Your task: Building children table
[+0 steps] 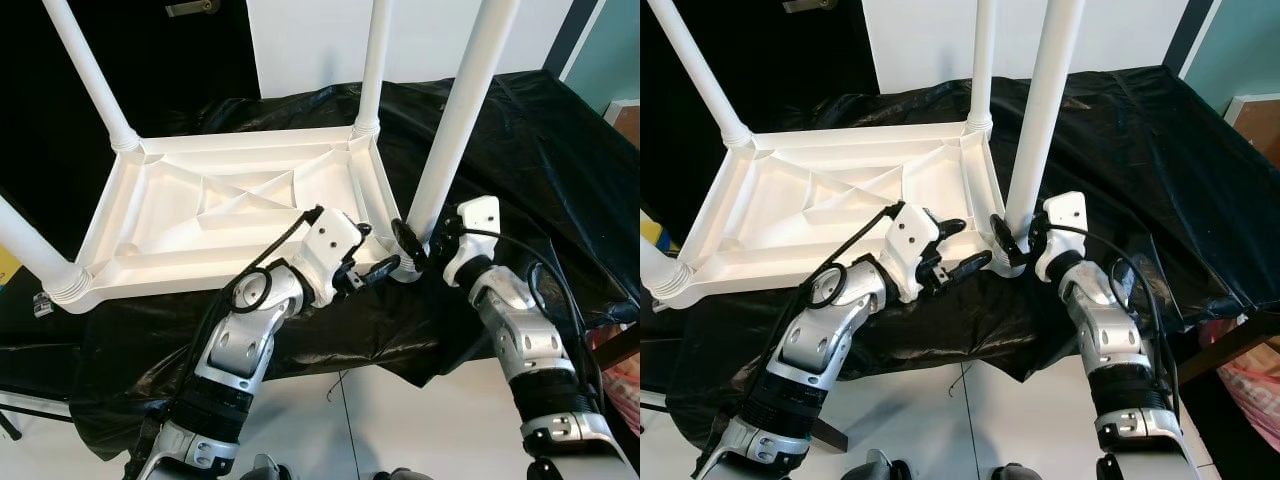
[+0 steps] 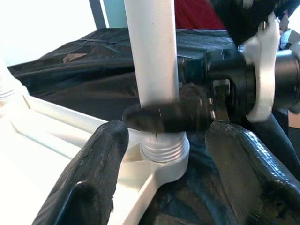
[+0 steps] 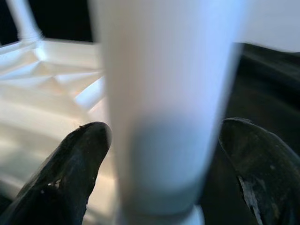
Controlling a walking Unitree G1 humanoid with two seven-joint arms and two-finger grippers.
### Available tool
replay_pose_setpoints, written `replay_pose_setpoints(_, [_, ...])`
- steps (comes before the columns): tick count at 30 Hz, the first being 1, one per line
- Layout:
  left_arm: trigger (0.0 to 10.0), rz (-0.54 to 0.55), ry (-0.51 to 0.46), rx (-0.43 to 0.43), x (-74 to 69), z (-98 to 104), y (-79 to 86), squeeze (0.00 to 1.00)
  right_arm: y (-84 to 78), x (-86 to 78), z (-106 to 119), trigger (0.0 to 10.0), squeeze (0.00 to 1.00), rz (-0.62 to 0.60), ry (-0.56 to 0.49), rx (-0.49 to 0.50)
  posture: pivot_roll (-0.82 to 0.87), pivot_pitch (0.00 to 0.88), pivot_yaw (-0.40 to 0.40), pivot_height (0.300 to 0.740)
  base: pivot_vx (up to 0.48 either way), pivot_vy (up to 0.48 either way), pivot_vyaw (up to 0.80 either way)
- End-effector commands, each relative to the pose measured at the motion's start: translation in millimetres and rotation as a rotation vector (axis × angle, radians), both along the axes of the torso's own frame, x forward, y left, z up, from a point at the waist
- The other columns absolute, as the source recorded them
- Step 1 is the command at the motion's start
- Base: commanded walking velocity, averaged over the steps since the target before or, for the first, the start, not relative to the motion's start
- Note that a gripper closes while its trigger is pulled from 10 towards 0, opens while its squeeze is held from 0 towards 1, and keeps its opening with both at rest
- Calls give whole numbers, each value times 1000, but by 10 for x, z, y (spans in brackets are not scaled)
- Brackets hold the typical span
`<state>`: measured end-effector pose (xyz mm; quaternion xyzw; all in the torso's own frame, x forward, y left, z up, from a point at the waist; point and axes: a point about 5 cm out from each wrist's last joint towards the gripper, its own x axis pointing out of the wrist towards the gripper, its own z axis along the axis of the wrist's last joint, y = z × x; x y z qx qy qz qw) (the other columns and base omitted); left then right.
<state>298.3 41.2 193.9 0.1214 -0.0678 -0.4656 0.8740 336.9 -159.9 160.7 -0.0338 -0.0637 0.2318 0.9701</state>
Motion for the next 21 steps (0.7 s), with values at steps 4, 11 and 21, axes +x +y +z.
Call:
replay_pose_setpoints(4, [10000, 51, -4, -9, 36, -1, 3, 0, 77, 92, -69, 1843, 0, 92, 36, -68, -23, 70, 10, 740, 0, 0, 0])
replay_pose_setpoints(11, [10000, 63, -8, -11, 36, 10, 23, 0, 54, 108, -106, 0, 0, 112, 52, -77, -10, 67, 1, 740, 0, 0, 0])
replay_pose_setpoints(21, [10000, 65, -7, -9, 24, -4, 32, 0, -12, 112, -204, 10000, 0, 77, 99, -49, -10, 56, 2, 740, 0, 0, 0])
